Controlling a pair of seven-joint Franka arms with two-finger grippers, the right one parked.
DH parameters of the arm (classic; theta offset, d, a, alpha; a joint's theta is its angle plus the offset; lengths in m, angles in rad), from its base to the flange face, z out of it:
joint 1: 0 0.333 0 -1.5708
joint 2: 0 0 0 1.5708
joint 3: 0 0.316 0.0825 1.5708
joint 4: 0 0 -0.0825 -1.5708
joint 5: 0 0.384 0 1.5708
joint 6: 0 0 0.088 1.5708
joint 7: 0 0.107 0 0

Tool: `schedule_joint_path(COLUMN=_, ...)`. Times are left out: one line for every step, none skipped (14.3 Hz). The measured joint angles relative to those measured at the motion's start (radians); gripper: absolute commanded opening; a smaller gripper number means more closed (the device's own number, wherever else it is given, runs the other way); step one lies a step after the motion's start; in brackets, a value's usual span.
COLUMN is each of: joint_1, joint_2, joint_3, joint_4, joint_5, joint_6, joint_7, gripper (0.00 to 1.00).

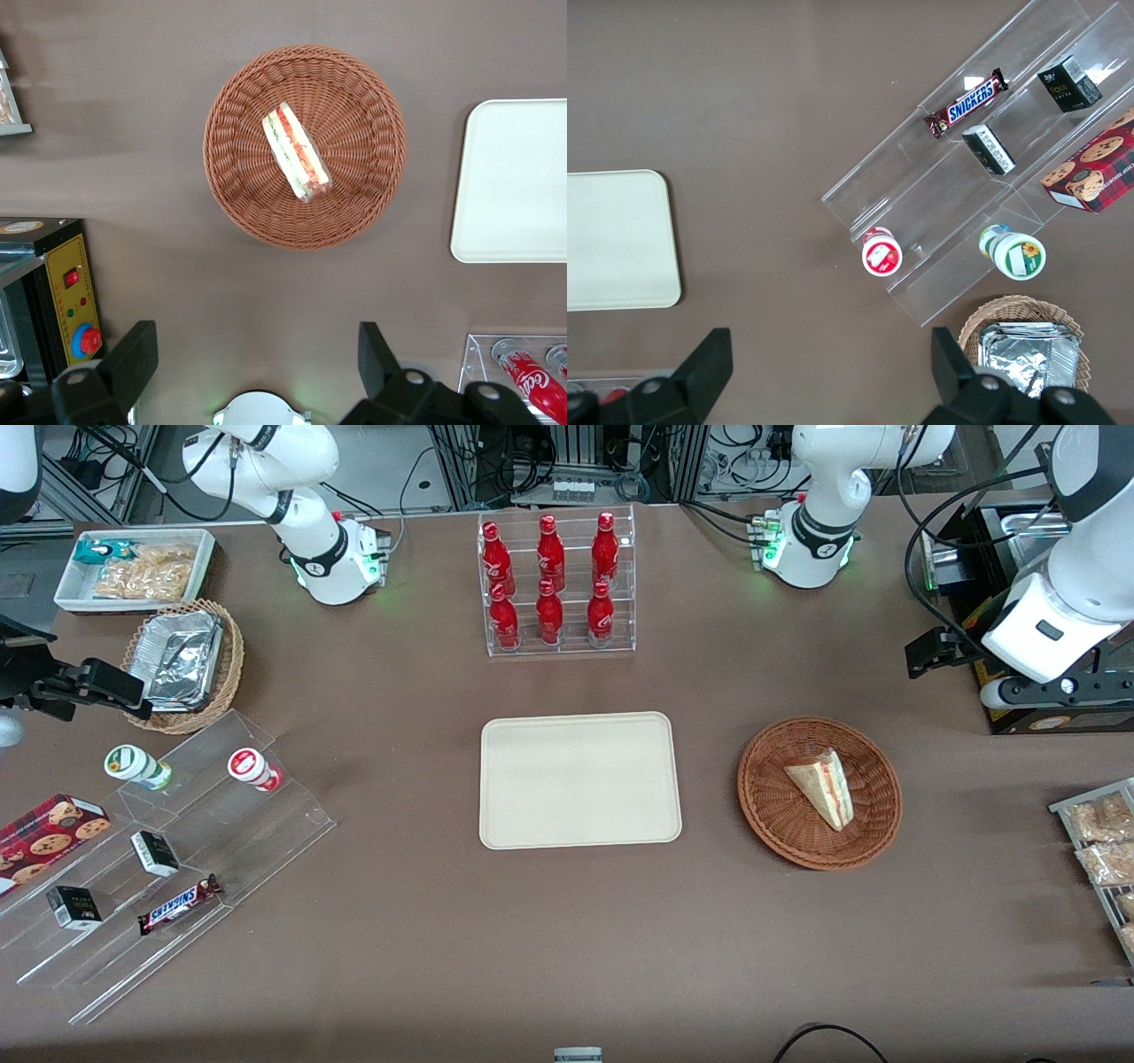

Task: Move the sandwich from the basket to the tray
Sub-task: 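Move the left gripper over the sandwich in the wicker basket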

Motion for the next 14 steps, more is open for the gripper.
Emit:
schedule_joint_path(joint_1=0.0, joint_2=0.0, joint_3=0.0, joint_4=0.0, joint_5=0.0, joint_6=0.0, joint_7=0.001, gripper=1.0)
schedule_joint_path(joint_1=0.0, joint_2=0.0, joint_3=-0.001, joint_4=0.0, joint_5=0.0, joint_6=0.0, joint_7=0.003, gripper=1.0)
schedule_joint_path(joint_1=0.0, joint_2=0.001, joint_3=-0.002, joint_4=0.0, joint_5=0.0, joint_6=0.0, joint_7=0.005, gripper=1.0)
schedule_joint_path(joint_1=-0.001, joint_2=0.002, joint_3=-0.003, joint_4=-0.003, joint_5=0.0, joint_6=0.0, joint_7=0.006, gripper=1.0)
schedule_joint_path(joint_1=-0.002, joint_2=0.005, joint_3=-0.005, joint_4=-0.006, joint_5=0.0, joint_6=-0.002, joint_7=0.007, gripper=1.0)
schedule_joint_path(joint_1=-0.003, joint_2=0.012, joint_3=-0.008, joint_4=-0.012, joint_5=0.0, joint_6=-0.002, joint_7=0.008, gripper=1.0)
schedule_joint_path(joint_1=-0.005, joint_2=0.021, joint_3=-0.009, joint_4=-0.022, joint_5=0.0, joint_6=0.0, joint_7=0.008, gripper=1.0)
schedule_joint_path(joint_1=-0.006, joint_2=0.035, joint_3=-0.01, joint_4=-0.032, joint_5=0.0, joint_6=0.005, joint_7=0.008, gripper=1.0)
schedule_joint_path(joint_1=-0.006, joint_2=0.052, joint_3=-0.011, joint_4=-0.04, joint_5=0.0, joint_6=0.014, joint_7=0.008, gripper=1.0)
schedule_joint_path(joint_1=-0.006, joint_2=0.073, joint_3=-0.012, joint_4=-0.05, joint_5=0.0, joint_6=0.024, joint_7=0.008, gripper=1.0)
schedule_joint_path(joint_1=-0.006, joint_2=0.093, joint_3=-0.014, joint_4=-0.065, joint_5=0.0, joint_6=0.049, joint_7=0.008, gripper=1.0)
schedule_joint_path(joint_1=-0.006, joint_2=0.107, joint_3=-0.015, joint_4=-0.091, joint_5=0.0, joint_6=0.092, joint_7=0.008, gripper=1.0)
schedule_joint_path(joint_1=-0.006, joint_2=0.116, joint_3=-0.016, joint_4=-0.128, joint_5=0.0, joint_6=0.149, joint_7=0.007, gripper=1.0)
schedule_joint_path(joint_1=-0.006, joint_2=0.121, joint_3=-0.017, joint_4=-0.172, joint_5=0.0, joint_6=0.209, joint_7=0.007, gripper=1.0)
